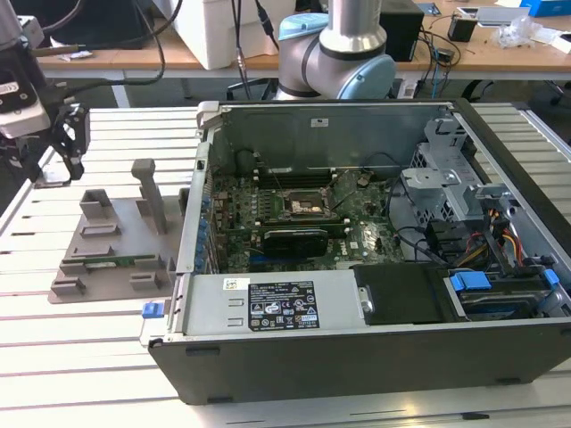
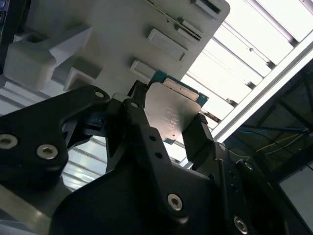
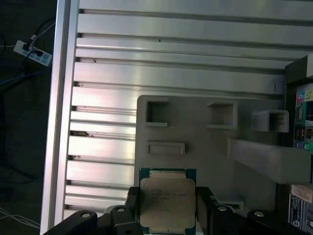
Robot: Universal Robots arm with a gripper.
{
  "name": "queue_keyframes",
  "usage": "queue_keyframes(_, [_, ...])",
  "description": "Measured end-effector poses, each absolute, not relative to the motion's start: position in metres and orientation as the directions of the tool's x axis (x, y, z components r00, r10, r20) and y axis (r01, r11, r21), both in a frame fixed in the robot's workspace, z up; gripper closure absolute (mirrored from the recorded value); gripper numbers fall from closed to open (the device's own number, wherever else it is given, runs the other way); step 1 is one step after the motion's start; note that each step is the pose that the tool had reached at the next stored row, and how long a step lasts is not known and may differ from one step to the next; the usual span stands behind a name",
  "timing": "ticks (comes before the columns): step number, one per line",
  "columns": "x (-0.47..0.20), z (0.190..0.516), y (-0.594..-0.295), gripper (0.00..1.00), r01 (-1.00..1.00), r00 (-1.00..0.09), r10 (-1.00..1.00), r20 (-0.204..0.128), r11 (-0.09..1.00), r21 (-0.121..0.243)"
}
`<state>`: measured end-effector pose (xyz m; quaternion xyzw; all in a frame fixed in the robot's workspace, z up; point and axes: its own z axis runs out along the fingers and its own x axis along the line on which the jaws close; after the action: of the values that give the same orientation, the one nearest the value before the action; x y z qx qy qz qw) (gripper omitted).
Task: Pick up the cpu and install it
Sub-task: 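Pick up the cpu and move it towards the insertion slot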
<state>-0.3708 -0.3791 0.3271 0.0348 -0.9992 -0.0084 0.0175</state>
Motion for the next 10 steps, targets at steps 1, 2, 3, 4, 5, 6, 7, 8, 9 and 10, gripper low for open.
queue_keyframes(1, [-0.371, 0.335, -0.379, 0.45, -0.069, -0.997, -0.07, 0.034, 0.997, 0.018])
queue_keyframes(2, [-0.371, 0.339, -0.379, 0.45, -0.069, -0.997, -0.07, 0.034, 0.997, 0.018])
queue_keyframes(3, [-0.371, 0.343, -0.379, 0.45, -0.069, -0.997, -0.07, 0.034, 0.997, 0.018])
queue_keyframes(4, [-0.371, 0.349, -0.379, 0.45, -0.069, -0.997, -0.07, 0.034, 0.997, 0.018])
queue_keyframes(5, [-0.371, 0.355, -0.379, 0.45, -0.069, -0.997, -0.07, 0.034, 0.997, 0.018])
queue_keyframes(6, [-0.371, 0.36, -0.379, 0.45, -0.069, -0.997, -0.07, 0.034, 0.997, 0.018])
queue_keyframes(7, [-0.371, 0.368, -0.379, 0.45, -0.069, -0.997, -0.07, 0.034, 0.997, 0.018])
queue_keyframes(8, [-0.371, 0.371, -0.379, 0.45, -0.069, -0.997, -0.07, 0.034, 0.997, 0.018])
queue_keyframes(9, [-0.371, 0.375, -0.379, 0.45, -0.069, -0.997, -0.07, 0.034, 0.997, 0.018])
queue_keyframes(10, [-0.371, 0.381, -0.379, 0.45, -0.069, -0.997, -0.07, 0.034, 0.997, 0.018])
